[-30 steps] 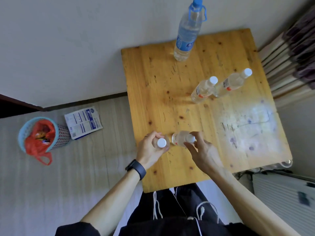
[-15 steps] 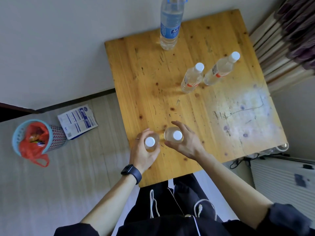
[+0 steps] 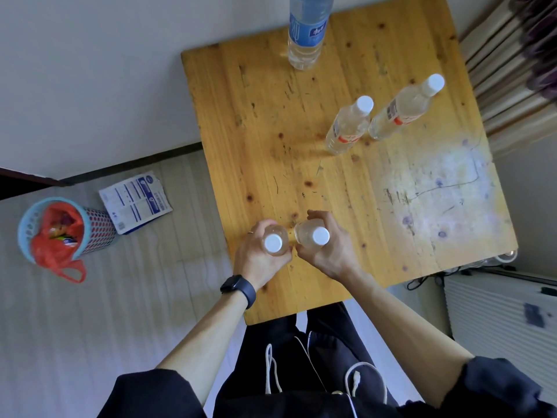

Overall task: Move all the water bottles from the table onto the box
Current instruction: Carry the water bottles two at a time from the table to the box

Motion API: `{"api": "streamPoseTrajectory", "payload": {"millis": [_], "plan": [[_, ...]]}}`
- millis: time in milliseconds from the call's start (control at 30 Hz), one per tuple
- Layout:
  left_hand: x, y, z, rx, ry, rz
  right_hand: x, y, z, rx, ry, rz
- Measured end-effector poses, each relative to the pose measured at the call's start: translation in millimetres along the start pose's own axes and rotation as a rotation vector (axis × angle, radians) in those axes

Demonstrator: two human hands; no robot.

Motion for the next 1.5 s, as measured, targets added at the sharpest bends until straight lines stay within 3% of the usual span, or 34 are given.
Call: {"api": "streamPoseTrajectory", "payload": {"millis": [367, 633, 900, 1200, 1500], "plan": [[-13.6, 21.2, -27.0, 0.041, -0.110, -0.177, -12.5, -2.1, 4.2, 0.074, 0.147, 0.003], [4.6, 90.7, -5.4, 0.349, -0.222, -0.370, -76.6, 33.8, 112.7, 0.262, 0.530, -0.185], [109.6, 177.5, 73.3, 0.625, -0.457, -0.355, -140.4, 95.5, 231.7, 0.395, 0.870, -0.300], [256.6, 251.5, 237.1, 0.901, -0.675, -0.387, -182.4, 196.2, 424.3, 0.546, 1.175, -0.314], [400.3, 281.4, 406.1, 1.054, -1.014, -0.444, -182.9, 294.8, 604.5, 0.866, 1.461, -0.414]]}}
Point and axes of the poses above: each hand's wrist, its own z-axis away from the middle knuckle, its own x-axis out of the palm, y = z × x, the point moved 6 cm from there along -z, towards the middle knuckle, and after that the axes turned 4 degrees about z, right-handed, at the moved point
